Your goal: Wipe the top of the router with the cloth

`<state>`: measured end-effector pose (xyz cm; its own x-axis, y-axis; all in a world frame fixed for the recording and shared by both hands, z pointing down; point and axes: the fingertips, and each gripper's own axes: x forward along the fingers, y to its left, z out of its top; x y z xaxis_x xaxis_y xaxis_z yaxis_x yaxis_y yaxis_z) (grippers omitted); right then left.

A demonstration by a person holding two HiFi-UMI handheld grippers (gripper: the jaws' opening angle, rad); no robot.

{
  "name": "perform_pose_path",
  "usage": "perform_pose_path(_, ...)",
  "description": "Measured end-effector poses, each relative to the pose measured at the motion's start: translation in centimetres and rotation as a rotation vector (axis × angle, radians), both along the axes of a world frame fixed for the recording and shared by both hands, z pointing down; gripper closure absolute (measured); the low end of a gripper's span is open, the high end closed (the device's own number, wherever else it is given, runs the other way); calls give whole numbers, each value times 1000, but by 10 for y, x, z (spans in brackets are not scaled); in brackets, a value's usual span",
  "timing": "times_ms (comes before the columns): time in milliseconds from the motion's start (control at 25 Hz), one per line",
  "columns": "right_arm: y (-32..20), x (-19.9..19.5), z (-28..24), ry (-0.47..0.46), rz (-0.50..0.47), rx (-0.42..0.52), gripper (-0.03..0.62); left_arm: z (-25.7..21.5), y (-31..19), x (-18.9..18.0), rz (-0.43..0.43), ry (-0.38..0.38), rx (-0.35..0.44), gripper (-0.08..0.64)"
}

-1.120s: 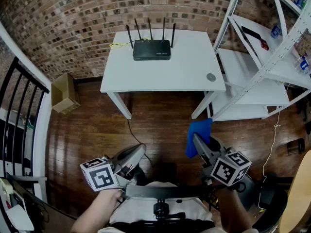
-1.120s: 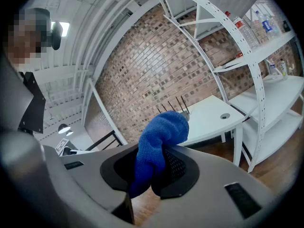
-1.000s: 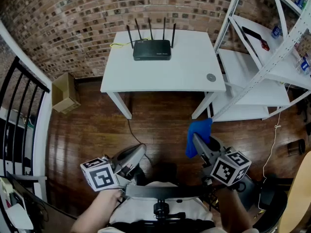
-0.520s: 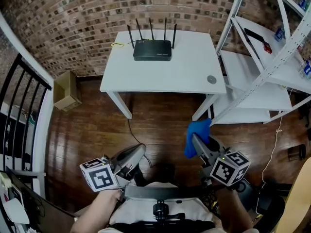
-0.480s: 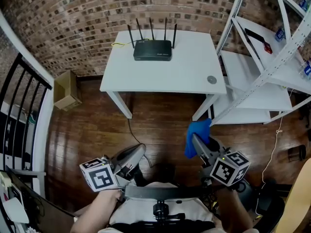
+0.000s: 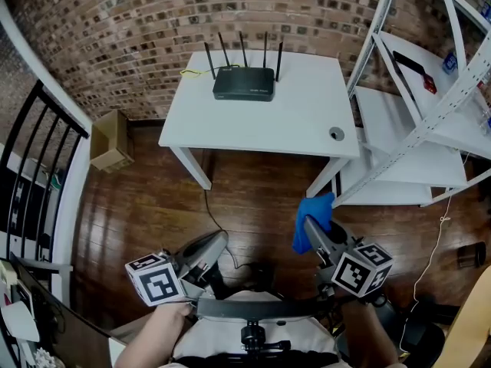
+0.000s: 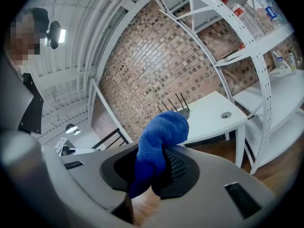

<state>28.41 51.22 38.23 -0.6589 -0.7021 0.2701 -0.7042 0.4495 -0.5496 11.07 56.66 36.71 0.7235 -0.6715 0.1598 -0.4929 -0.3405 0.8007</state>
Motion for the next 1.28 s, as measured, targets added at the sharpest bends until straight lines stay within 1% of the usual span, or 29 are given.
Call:
perform_pose_path(360,-12,17,10,-5,-42,-27,486,2,-9,18,-52,1,-6,541)
perform_pose_path(520,-19,9,14,-3,-63,-40,486,6,-10,17,-63,9,-17,541)
perform_pose_path(720,-33,-8,19,14,-79,-61,486,13,-26,3,-71,25,-29,541)
perform_pose_path(840,-44,-23,22,28,-71,-66,486,20,-40,-11,-58,38,-30,541)
perform_pose_path(960,-60,-45,23,32,-51,-65,486,26,-57,-34,-42,49,-30,541)
perform_pose_path(1280,-119,-146,26,66,-33,-84,486,31,-124,-134,-5,68,-26,541)
